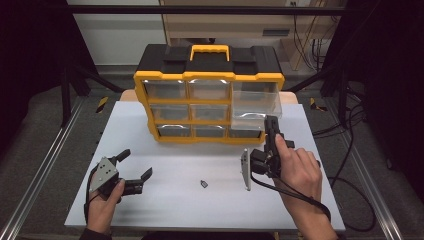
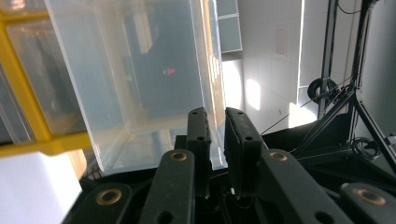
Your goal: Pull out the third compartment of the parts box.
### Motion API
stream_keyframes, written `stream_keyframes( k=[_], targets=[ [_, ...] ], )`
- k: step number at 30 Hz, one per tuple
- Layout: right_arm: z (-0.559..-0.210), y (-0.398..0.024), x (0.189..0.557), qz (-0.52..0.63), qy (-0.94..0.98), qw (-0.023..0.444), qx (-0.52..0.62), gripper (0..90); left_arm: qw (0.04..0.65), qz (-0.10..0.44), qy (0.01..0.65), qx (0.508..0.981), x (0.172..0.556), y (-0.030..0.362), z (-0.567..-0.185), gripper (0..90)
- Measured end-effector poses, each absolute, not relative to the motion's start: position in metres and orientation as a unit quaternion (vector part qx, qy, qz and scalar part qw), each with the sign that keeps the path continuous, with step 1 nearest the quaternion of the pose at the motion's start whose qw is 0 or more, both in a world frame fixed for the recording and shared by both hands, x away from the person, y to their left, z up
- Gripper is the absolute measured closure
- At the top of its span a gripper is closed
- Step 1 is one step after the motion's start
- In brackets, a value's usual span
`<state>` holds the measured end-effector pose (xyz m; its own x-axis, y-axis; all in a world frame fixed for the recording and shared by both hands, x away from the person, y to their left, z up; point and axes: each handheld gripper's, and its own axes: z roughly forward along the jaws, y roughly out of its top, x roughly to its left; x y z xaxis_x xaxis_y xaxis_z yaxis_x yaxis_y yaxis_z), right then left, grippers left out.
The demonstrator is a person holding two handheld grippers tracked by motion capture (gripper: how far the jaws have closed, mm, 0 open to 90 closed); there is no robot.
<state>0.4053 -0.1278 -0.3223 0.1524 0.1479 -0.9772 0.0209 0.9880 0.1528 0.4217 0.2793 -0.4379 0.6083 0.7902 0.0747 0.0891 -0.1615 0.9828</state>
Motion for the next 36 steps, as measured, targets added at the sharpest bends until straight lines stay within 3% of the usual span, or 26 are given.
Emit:
stream_keyframes(
  k=[7, 18, 32, 36],
  targets=[
    [-0.328, -0.12, 0.401, 0.098, 0.645, 0.753, 0.087, 64.9, 0.564, 0.312, 0.314, 0.698, 0.424, 0.279, -0.438, 2.0],
    [-0.346, -0.084, 0.404, 0.189, 0.65, 0.729, 0.104, 59.9, 0.559, 0.318, 0.31, 0.7, 0.423, 0.278, -0.437, 2.0],
    [-0.38, -0.077, 0.41, 0.276, 0.705, 0.636, 0.148, 47.6, 0.559, 0.32, 0.319, 0.695, 0.421, 0.28, -0.436, 2.0],
    [-0.391, -0.075, 0.415, 0.282, 0.737, 0.594, 0.154, 38.6, 0.553, 0.324, 0.32, 0.698, 0.419, 0.28, -0.436, 2.0]
  ],
)
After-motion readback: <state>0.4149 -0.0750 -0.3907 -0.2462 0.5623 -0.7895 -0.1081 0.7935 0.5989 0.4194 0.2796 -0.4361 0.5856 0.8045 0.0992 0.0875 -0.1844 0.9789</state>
